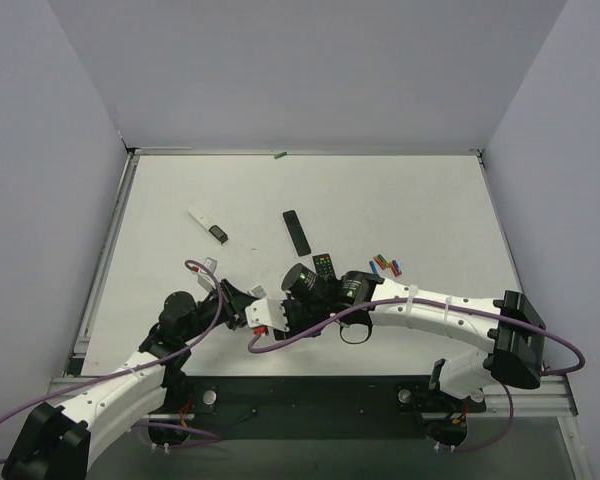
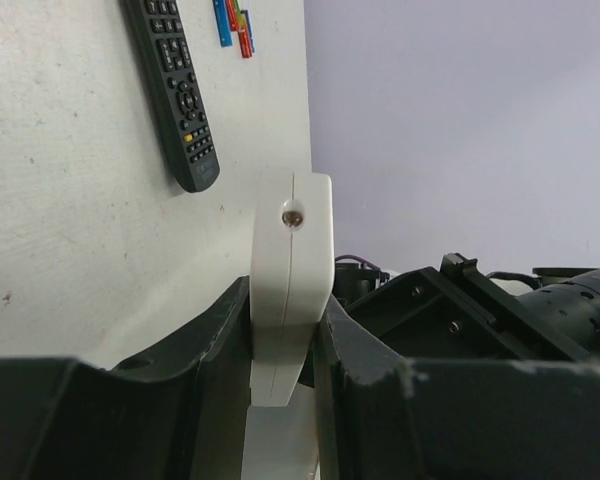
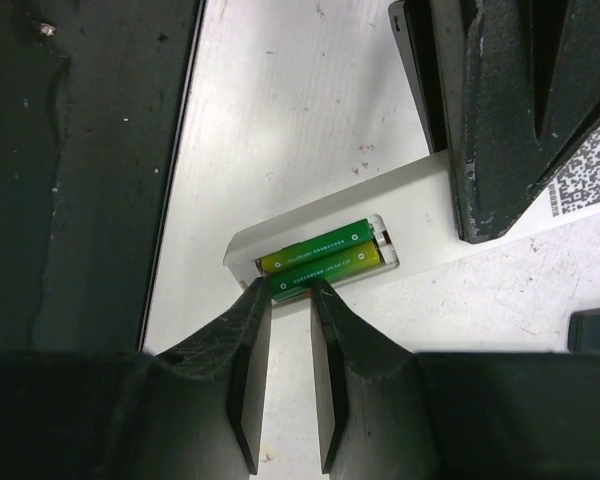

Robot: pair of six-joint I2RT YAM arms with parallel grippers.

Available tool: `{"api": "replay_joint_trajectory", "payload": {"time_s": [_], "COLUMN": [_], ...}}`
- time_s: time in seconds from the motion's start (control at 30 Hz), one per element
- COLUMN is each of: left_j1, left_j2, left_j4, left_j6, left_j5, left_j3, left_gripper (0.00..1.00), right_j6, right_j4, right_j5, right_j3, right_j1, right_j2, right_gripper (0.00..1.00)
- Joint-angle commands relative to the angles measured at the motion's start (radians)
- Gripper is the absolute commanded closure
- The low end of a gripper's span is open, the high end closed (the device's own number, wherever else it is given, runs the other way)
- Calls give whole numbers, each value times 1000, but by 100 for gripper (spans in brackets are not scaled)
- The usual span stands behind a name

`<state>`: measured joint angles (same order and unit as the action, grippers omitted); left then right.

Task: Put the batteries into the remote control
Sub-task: Load the battery into the remote control.

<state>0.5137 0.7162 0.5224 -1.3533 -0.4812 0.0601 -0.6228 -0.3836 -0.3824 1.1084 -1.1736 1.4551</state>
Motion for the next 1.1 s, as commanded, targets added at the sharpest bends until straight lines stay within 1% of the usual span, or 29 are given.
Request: {"api": "replay_joint_trajectory", "payload": {"time_s": [0.0, 0.1, 0.17, 0.27, 0.37, 0.5, 0.57, 0.6, 0.63, 0.67, 0.7, 0.73, 0.8, 0.83, 0.9, 0.93, 0.97, 1.0, 1.03, 1.07], "left_j1": [23, 23, 23, 23, 23, 23, 23, 22, 20, 20, 20, 19, 17, 16, 14, 14, 14, 14, 13, 12], "left_j2": [-55, -58, -60, -63, -67, -80, -95, -112, -116, -121, -123, -121, -103, -95, -74, -67, -64, -63, -63, -67], "left_j4": [375, 376, 376, 376, 370, 334, 231, 121, 75, 26, -87, -123, -148, -139, -102, -88, -73, -46, -33, -24], "left_j6": [-219, -222, -222, -221, -208, -158, -74, -38, 44, 92, 136, 210, 246, 258, 260, 258, 257, 253, 252, 250], "left_j5": [-143, -140, -138, -135, -140, -148, -143, -139, -120, -111, -94, -68, -51, -47, -43, -43, -43, -43, -40, -33], "left_j3": [99, 101, 103, 104, 110, 118, 125, 130, 133, 138, 151, 155, 146, 139, 130, 120, 116, 113, 109, 106], "left_gripper": [100, 100, 100, 100, 100, 100, 100, 100, 100, 100, 100, 100, 100, 100, 100, 100, 100, 100, 100, 100], "right_j6": [43, 75, 84, 87, 94, 155, 195, 211, 224, 239, 276, 291, 348, 374, 423, 495, 529, 570, 633, 682], "right_j4": [144, 215, 226, 215, 164, 117, 114, 111, 111, 112, 114, 115, 135, 141, 164, 172, 179, 196, 201, 206], "right_j5": [125, 149, 146, 120, 99, 94, 96, 93, 93, 94, 97, 103, 122, 149, 172, 192, 194, 191, 182, 153], "right_j3": [-68, -90, -97, -88, -56, -25, -24, -22, -22, -22, -21, -22, -27, -38, -50, -65, -77, -88, -99, -116], "right_j1": [-6, -4, -3, -3, -6, -1, -1, 0, -1, 0, 0, 2, 3, 6, 26, 40, 54, 89, 106, 123], "right_j2": [67, 51, 47, 54, 77, 90, 65, 54, 24, 8, -10, -45, -87, -126, -162, -195, -212, -241, -254, -266], "right_gripper": [100, 100, 100, 100, 100, 100, 100, 100, 98, 97, 94, 88, 80, 70, 63, 56, 52, 47, 39, 37]}}
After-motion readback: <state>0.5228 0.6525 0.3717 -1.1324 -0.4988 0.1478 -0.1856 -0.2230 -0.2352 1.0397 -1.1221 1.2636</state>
